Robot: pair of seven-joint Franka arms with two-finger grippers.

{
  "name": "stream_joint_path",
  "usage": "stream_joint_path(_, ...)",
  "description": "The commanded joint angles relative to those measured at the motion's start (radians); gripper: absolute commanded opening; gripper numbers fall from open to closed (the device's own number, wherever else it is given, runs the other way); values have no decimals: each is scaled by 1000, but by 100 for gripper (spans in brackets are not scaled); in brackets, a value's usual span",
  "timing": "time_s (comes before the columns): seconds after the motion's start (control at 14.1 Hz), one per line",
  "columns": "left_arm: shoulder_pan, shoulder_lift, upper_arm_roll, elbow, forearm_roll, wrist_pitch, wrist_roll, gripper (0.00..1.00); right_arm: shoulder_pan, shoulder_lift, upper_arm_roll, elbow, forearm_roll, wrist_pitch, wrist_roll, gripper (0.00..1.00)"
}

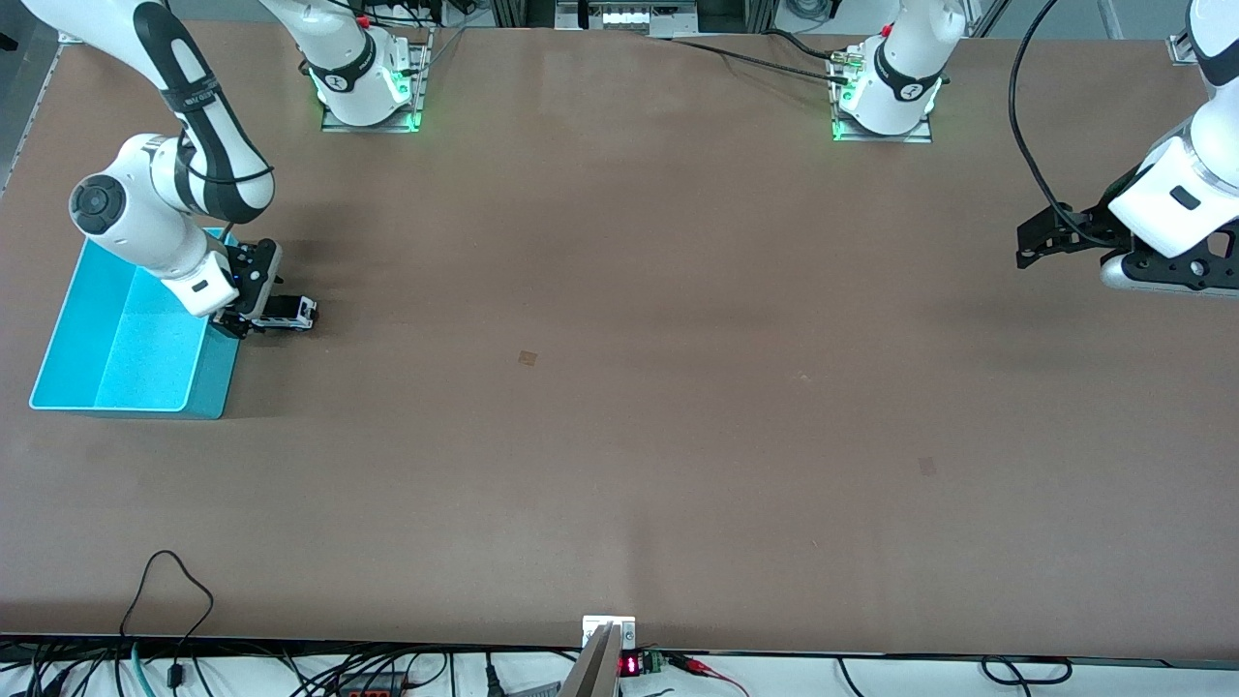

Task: Wind and store white jeep toy
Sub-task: 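Lift the jeep off the table with the right gripper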

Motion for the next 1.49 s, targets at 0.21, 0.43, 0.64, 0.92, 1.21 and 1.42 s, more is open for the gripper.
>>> stream_joint_path(0.21,4,-26,-5,-24,19,7,22,100,-12,29,13,-18,-5,79,-17,100)
stream_joint_path(0.43,4,-26,-5,-24,19,7,22,100,-10,29,16,-18,-5,79,-17,70)
stream_joint_path(0.64,4,-26,-3,-24,19,7,22,100,-10,27,19,-18,-5,79,-17,21)
stream_joint_path(0.92,4,-26,-3,-24,19,7,20,100,-4,17,25,-18,-5,74,-9,0)
stream_joint_path(1.21,4,-26,-3,-24,19,6,20,100,1,-17,58,11,67,35,6,0)
stream_joint_path(1.42,4,-26,-3,-22,19,2,22,100,1,-28,67,101,171,-60,12,0)
